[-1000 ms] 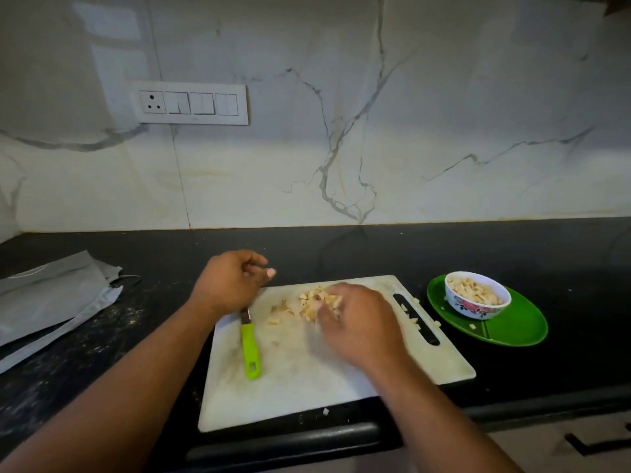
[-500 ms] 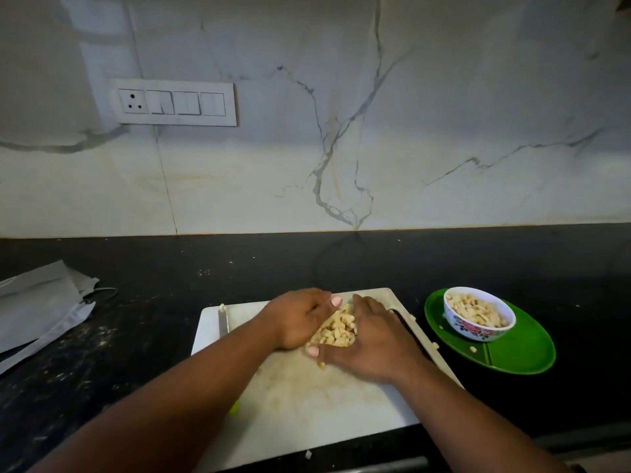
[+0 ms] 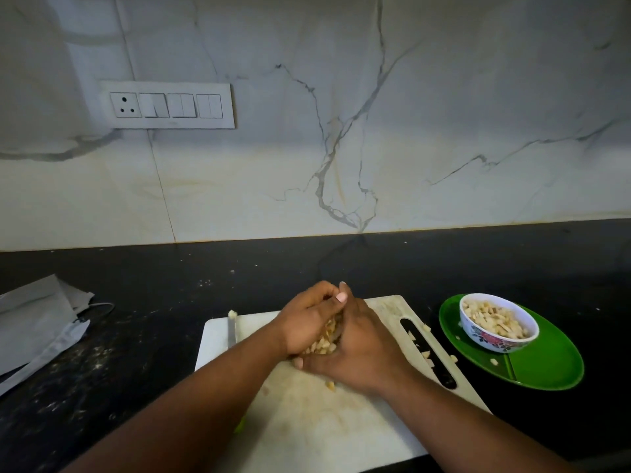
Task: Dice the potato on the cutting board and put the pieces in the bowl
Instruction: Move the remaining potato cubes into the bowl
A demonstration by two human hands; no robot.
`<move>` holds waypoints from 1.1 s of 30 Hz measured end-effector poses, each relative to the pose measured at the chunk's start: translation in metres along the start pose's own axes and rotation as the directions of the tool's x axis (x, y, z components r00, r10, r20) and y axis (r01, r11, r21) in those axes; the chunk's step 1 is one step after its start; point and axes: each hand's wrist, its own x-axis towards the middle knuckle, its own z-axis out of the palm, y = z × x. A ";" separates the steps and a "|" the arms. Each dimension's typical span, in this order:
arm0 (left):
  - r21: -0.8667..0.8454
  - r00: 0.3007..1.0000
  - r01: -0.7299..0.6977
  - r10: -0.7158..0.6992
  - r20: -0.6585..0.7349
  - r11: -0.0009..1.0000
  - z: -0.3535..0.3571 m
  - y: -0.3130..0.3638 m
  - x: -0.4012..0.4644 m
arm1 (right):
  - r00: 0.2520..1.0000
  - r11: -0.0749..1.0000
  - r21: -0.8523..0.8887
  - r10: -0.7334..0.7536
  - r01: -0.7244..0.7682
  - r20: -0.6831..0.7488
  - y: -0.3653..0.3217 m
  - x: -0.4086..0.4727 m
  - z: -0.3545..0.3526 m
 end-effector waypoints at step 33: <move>-0.103 0.996 -0.003 -0.006 -0.088 0.995 0.015 0.017 -0.012 | 0.968 0.980 -0.199 -0.036 -0.015 -0.249 -0.027 0.011 0.007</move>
